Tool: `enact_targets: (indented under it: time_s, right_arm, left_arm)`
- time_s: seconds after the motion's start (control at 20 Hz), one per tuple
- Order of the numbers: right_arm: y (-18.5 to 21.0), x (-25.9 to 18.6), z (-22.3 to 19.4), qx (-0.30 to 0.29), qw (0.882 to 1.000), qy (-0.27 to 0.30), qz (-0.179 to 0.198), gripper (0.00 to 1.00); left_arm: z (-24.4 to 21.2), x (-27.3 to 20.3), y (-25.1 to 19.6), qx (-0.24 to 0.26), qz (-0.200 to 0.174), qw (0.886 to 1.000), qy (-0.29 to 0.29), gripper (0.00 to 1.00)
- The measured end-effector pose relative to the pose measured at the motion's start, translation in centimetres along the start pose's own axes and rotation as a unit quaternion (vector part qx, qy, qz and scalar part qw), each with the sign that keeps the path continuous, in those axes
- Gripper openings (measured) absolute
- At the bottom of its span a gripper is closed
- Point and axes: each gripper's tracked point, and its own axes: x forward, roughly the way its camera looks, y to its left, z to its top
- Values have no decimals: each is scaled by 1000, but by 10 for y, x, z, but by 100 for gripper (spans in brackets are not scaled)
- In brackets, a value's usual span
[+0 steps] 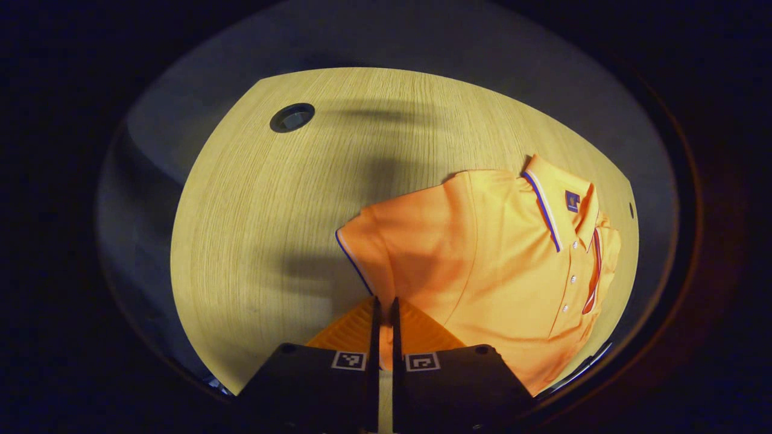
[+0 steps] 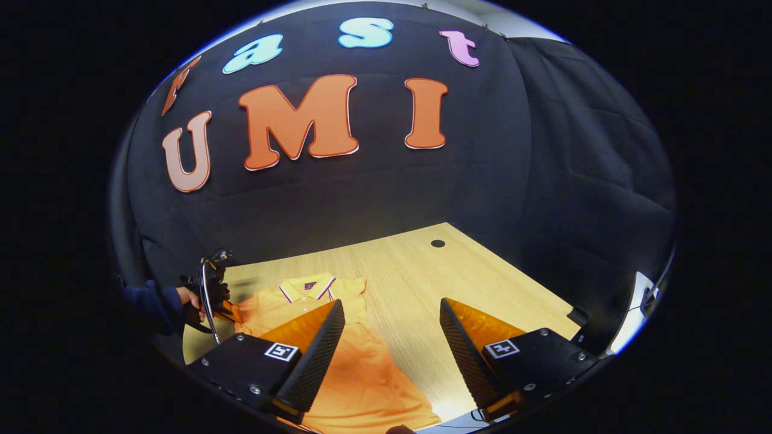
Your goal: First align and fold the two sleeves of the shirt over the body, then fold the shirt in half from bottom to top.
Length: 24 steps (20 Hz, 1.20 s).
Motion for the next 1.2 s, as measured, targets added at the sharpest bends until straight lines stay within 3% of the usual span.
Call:
enact_targets:
  time_s: [0.35,0.65,0.8,0.9,0.95,1.05,1.2]
  right_arm:
    - [-12,-7,-7,-10,1000,12,-15,96]
    - [-13,-17,-11,-13,1000,17,-19,96]
    - [-17,-23,-14,-12,999,20,-28,96]
    - [-18,-26,-14,-14,999,21,-31,96]
    - [-17,-26,-13,-16,999,20,-30,96]
    - [-17,-29,-13,-21,999,15,-24,96]
    - [-20,-28,-14,-36,999,2,-15,96]
  left_arm:
    - [30,-46,-34,98,-19,991,-85,9]
    - [42,-56,-93,171,-46,979,-103,10]
    - [39,-51,-136,197,-100,970,-102,12]
    - [34,-60,-154,200,-133,965,-108,58]
    - [34,-66,-154,204,-132,963,-118,80]
    - [28,-73,-147,214,-117,960,-139,95]
    - [11,-102,-138,209,-108,955,-180,96]
